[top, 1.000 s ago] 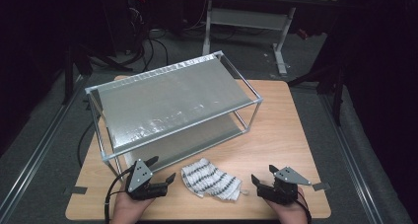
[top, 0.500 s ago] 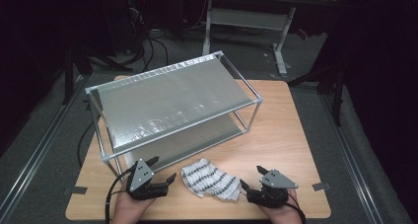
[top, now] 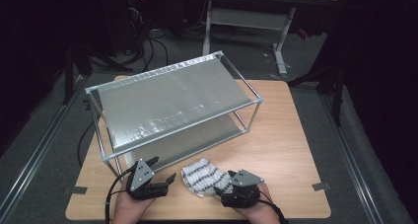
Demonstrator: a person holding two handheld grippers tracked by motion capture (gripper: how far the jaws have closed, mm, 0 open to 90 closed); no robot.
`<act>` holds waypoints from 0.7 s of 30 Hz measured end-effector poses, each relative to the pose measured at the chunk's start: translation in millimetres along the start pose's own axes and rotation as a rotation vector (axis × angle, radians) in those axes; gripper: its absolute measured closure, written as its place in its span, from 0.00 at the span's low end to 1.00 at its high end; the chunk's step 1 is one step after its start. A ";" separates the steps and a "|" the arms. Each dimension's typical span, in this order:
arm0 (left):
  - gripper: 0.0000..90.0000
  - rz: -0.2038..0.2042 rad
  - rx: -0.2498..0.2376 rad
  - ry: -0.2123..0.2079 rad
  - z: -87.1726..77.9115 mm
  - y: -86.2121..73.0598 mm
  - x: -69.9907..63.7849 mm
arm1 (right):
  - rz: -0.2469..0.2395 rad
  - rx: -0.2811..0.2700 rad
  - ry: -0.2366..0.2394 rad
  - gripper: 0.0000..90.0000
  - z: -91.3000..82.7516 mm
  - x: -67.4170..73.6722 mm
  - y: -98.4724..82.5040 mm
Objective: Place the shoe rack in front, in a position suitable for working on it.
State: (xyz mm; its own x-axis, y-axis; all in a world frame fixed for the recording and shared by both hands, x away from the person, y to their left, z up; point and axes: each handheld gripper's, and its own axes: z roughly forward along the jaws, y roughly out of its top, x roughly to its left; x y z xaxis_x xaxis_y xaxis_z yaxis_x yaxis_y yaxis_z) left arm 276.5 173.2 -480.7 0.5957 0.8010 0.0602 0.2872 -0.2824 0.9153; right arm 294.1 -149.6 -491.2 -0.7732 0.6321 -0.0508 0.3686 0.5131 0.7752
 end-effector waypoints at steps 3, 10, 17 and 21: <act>0.22 0.001 0.000 0.000 -0.3 0.0 0.2 | -0.007 0.031 0.017 0.42 6.0 1.1 -4.4; 0.24 -0.004 0.006 -0.012 -0.2 0.9 -1.1 | -0.015 0.049 0.046 0.74 7.5 3.4 -8.4; 0.25 -0.001 0.023 -0.039 1.8 2.1 -3.8 | 0.000 0.046 0.056 0.83 4.7 2.5 -7.4; 0.25 -0.003 0.028 -0.054 1.9 2.6 -4.4 | -0.003 0.005 0.007 0.83 -8.9 -1.4 -7.3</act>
State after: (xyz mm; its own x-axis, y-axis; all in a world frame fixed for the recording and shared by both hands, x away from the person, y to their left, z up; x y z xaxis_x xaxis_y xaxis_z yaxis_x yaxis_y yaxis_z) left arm 276.0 168.0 -479.3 0.6340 0.7725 0.0352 0.3096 -0.2952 0.9039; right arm 287.9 -159.4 -491.2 -0.7782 0.6262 -0.0485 0.3685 0.5177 0.7722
